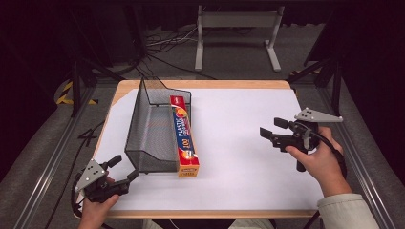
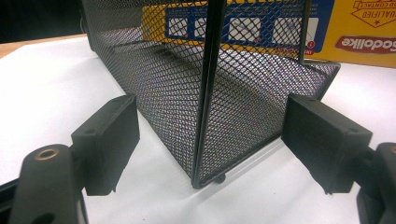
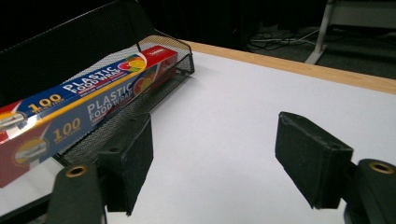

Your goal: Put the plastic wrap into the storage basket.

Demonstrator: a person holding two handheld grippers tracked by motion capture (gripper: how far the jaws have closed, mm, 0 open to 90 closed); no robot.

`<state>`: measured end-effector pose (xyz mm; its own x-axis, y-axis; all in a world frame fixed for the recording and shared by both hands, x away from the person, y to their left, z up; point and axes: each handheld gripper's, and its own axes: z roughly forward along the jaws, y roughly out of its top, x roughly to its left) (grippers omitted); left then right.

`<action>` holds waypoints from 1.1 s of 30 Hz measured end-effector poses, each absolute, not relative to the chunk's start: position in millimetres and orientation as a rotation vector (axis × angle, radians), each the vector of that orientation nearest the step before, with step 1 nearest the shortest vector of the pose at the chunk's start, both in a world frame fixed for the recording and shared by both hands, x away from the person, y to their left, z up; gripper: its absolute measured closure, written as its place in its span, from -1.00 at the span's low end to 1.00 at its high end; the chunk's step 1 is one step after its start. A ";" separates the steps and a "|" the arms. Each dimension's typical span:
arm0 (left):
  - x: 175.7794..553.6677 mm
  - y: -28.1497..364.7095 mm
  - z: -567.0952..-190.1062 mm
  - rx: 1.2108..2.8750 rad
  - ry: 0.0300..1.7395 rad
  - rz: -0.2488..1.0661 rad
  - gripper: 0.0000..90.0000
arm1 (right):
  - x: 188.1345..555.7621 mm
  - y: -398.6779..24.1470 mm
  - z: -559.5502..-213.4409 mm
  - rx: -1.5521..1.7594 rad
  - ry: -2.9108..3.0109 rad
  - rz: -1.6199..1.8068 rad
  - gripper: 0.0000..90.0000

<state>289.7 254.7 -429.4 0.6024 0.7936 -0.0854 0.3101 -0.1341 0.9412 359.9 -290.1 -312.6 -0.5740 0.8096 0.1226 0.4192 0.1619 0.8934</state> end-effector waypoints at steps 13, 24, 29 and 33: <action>289.2 254.5 -429.4 1.716 0.912 0.538 -0.56 | 351.7 -303.8 -356.3 1.169 2.048 1.370 -0.36; 289.0 254.4 -429.2 1.719 0.911 0.541 -0.56 | 350.3 -319.1 -392.4 1.219 2.006 1.373 -0.36; 289.5 253.9 -430.2 1.717 0.915 0.537 -0.56 | 347.7 -322.7 -402.8 1.220 1.999 1.383 -0.36; 289.6 253.8 -430.9 1.719 0.917 0.533 -0.56 | 349.0 -326.0 -412.9 1.238 1.989 1.384 -0.36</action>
<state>289.6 253.8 -430.9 0.6044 0.7919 -0.0873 0.3168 -0.1384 0.9384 349.0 -326.0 -412.9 -0.5167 0.8439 0.1446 0.4285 0.1087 0.8970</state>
